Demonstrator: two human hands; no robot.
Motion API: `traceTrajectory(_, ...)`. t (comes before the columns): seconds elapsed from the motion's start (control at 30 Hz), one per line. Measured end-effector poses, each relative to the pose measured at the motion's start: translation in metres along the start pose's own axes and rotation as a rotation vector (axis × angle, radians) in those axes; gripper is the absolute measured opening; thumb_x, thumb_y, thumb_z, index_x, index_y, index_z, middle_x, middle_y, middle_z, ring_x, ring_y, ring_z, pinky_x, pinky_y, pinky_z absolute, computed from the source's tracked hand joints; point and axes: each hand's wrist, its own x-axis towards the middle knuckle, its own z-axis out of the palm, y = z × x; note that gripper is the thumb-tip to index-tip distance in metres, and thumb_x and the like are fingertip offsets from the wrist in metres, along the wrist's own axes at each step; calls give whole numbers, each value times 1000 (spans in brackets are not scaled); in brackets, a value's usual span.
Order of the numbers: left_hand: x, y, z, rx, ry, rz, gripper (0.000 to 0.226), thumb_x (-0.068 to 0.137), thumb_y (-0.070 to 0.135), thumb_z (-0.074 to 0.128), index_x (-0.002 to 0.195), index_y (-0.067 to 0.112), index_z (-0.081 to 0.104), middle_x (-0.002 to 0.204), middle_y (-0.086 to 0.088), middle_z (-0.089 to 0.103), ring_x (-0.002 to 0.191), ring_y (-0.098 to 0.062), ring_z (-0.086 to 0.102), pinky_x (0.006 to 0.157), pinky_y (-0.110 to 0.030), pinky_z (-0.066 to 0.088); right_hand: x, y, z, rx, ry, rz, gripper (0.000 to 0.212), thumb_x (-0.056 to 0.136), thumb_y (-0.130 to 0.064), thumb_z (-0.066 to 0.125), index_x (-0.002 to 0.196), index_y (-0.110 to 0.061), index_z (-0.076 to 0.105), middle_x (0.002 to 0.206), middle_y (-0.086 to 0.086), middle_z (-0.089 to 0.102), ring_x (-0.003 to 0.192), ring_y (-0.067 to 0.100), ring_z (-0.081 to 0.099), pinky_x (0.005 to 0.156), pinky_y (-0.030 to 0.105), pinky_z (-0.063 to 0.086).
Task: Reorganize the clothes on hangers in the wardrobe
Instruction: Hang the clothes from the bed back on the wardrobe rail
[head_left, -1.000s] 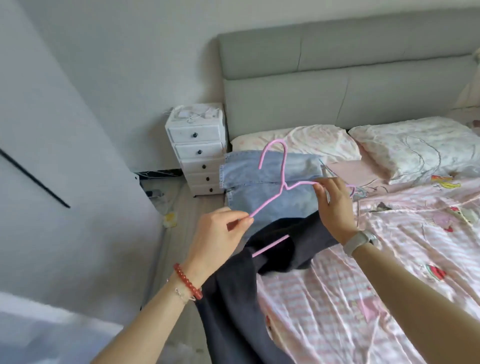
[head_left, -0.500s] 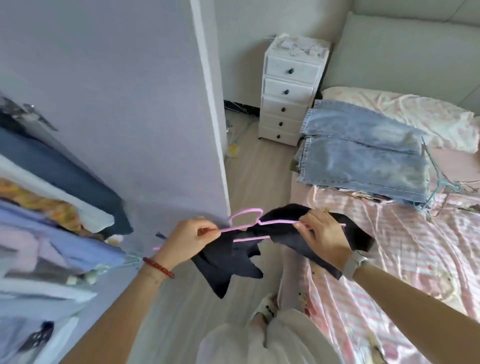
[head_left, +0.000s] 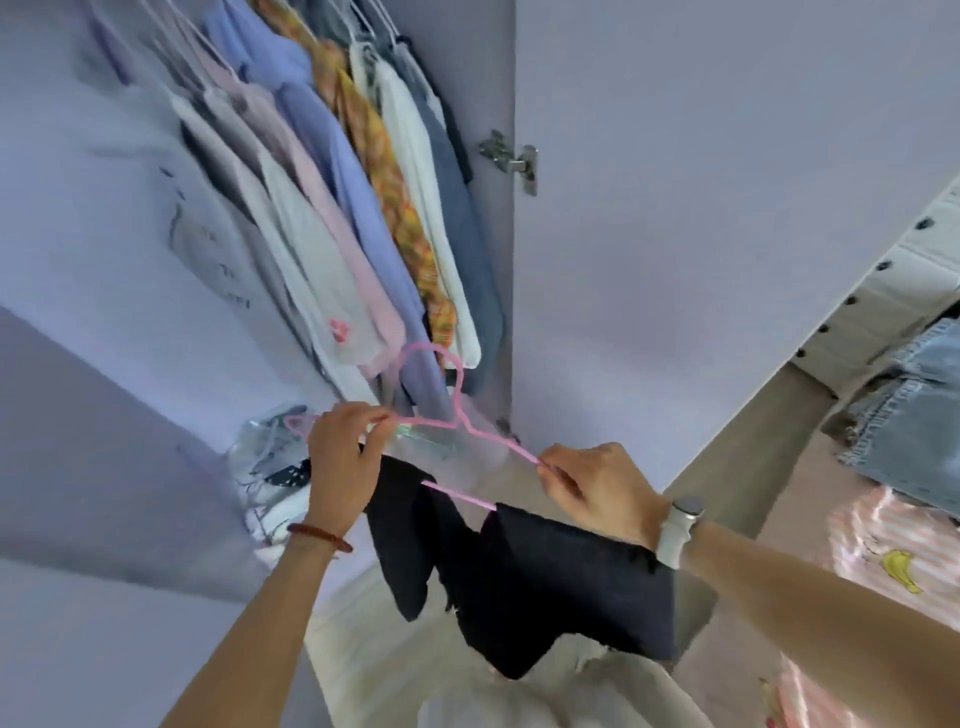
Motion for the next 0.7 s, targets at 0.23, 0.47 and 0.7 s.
traceTrajectory(0.23,12,-51,-106,31,413,-179,19,90,8,55,105,7,67,108,-16,60,110,-28,53,96,-35,40,108,-92,47,326,56,-71,14,85,-16,56,79,-8,66,49,-16,40,49,8,39,51,7,30)
traceTrajectory(0.47,39,-40,-207,99,788,-196,29,93,14,48,119,7,57,121,-19,46,115,-26,44,97,-5,23,227,-183,77,519,3,-223,21,89,-17,56,74,-4,65,44,-11,39,46,13,37,50,25,32)
traceTrajectory(0.7,115,-15,-276,513,956,1,41,88,10,49,129,10,51,138,-20,39,130,-39,32,102,-44,26,337,-216,94,652,14,-161,47,91,-11,51,47,-14,34,42,-5,30,43,13,30,49,34,33)
